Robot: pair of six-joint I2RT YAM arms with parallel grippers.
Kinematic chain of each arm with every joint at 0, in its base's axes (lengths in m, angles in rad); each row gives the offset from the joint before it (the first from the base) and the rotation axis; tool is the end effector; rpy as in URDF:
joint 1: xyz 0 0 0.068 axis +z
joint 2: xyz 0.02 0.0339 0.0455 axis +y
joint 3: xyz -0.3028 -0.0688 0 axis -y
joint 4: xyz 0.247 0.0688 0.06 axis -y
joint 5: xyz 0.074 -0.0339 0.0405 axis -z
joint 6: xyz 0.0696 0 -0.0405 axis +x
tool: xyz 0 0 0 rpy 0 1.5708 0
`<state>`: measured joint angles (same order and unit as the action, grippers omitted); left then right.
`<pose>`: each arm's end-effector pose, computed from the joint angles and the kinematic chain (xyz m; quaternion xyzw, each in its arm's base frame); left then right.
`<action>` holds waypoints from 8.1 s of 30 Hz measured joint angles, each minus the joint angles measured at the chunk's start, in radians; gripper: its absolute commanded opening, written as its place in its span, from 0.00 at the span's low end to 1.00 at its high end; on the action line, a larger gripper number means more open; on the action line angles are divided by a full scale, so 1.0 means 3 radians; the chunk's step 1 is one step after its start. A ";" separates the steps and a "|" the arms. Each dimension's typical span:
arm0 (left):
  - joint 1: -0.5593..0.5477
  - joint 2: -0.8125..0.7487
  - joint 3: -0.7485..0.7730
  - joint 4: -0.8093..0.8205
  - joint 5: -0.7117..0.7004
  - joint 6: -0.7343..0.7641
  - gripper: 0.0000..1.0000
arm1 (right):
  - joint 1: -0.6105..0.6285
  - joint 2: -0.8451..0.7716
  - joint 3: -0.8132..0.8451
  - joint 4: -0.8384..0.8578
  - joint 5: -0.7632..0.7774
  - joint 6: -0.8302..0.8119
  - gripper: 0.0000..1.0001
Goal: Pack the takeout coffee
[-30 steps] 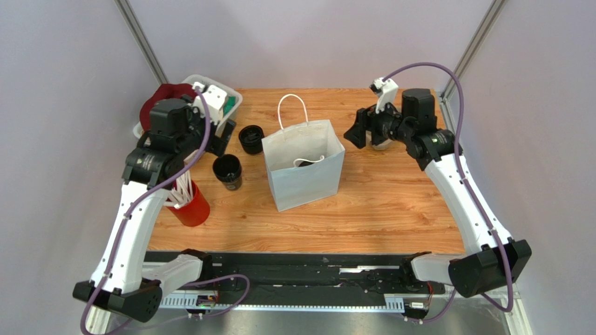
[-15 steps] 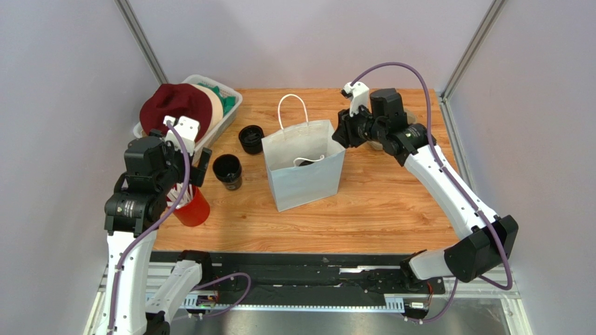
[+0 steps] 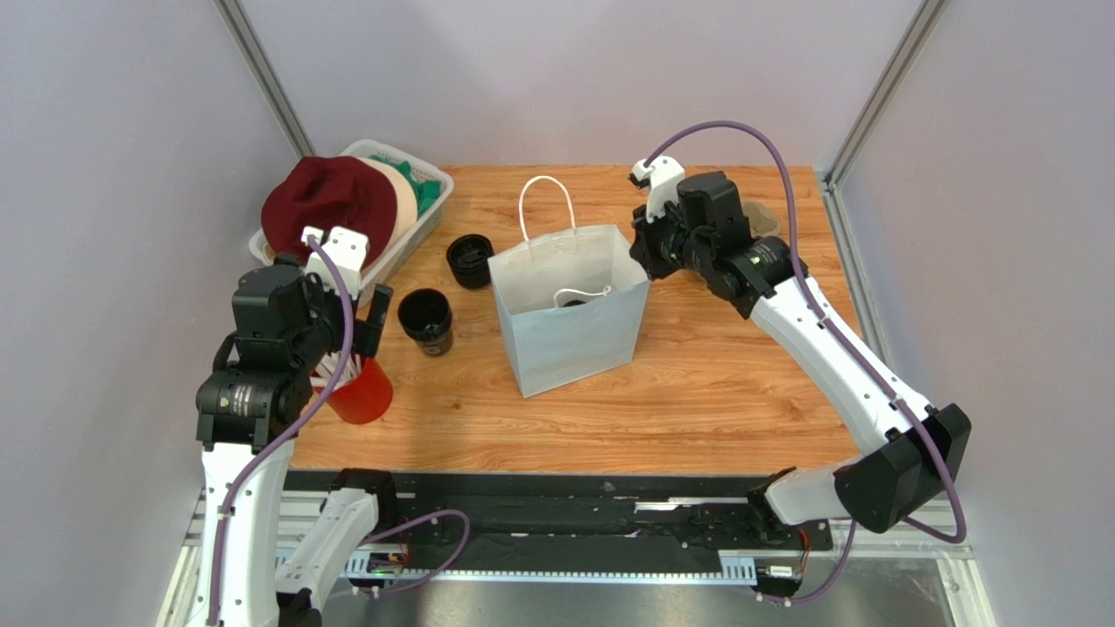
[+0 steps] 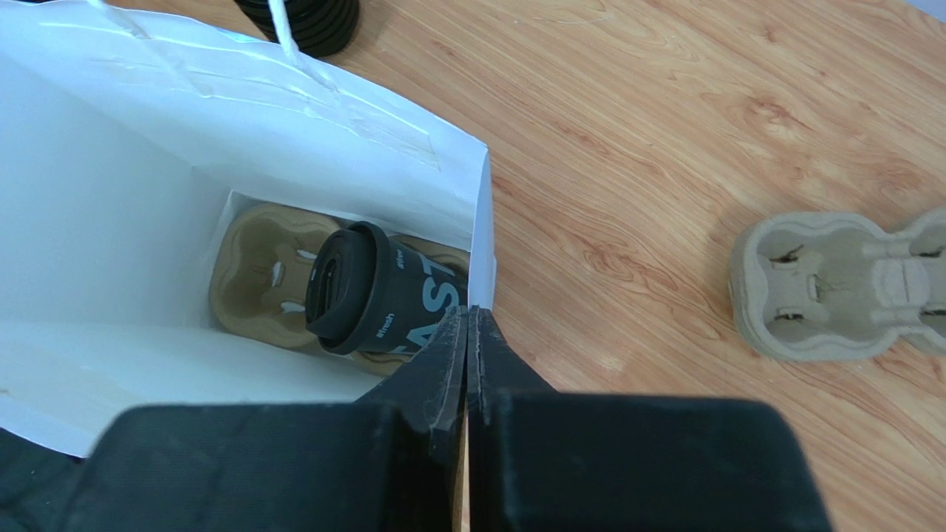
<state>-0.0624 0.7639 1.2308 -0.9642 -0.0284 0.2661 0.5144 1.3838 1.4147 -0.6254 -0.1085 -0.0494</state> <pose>0.1210 -0.0056 0.4192 0.1333 0.8489 0.0641 0.5074 0.2813 0.1676 0.3984 -0.2698 0.8400 0.1545 0.4447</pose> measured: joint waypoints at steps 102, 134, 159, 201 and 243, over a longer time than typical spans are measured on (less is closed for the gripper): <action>0.1227 0.0603 -0.0357 -0.0514 0.0332 0.0680 0.29 | -0.0360 -0.0991 -0.0682 0.0080 0.0745 -0.0294 0.66; 0.1235 0.0509 0.0090 -0.0715 0.0501 0.0678 0.02 | -0.0464 -0.0992 -0.0694 0.0088 0.0771 -0.0261 0.66; 0.1236 0.0412 0.1232 -0.1260 0.0488 0.0715 0.02 | -0.0570 -0.1022 -0.0744 0.0158 0.0769 -0.0238 0.66; 0.1233 0.0885 0.2076 -0.1260 0.2352 0.0303 0.00 | -0.0809 -0.1021 -0.0793 0.0234 0.1071 -0.0145 0.89; -0.1530 0.2408 0.2823 -0.0839 0.1821 -0.0034 0.00 | -0.1363 -0.0996 -0.0838 0.0233 0.0938 0.0017 0.99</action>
<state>-0.5213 1.4864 2.0777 -1.2160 0.5179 0.2558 0.1055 1.0851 1.1633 -0.5556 0.1730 -0.0444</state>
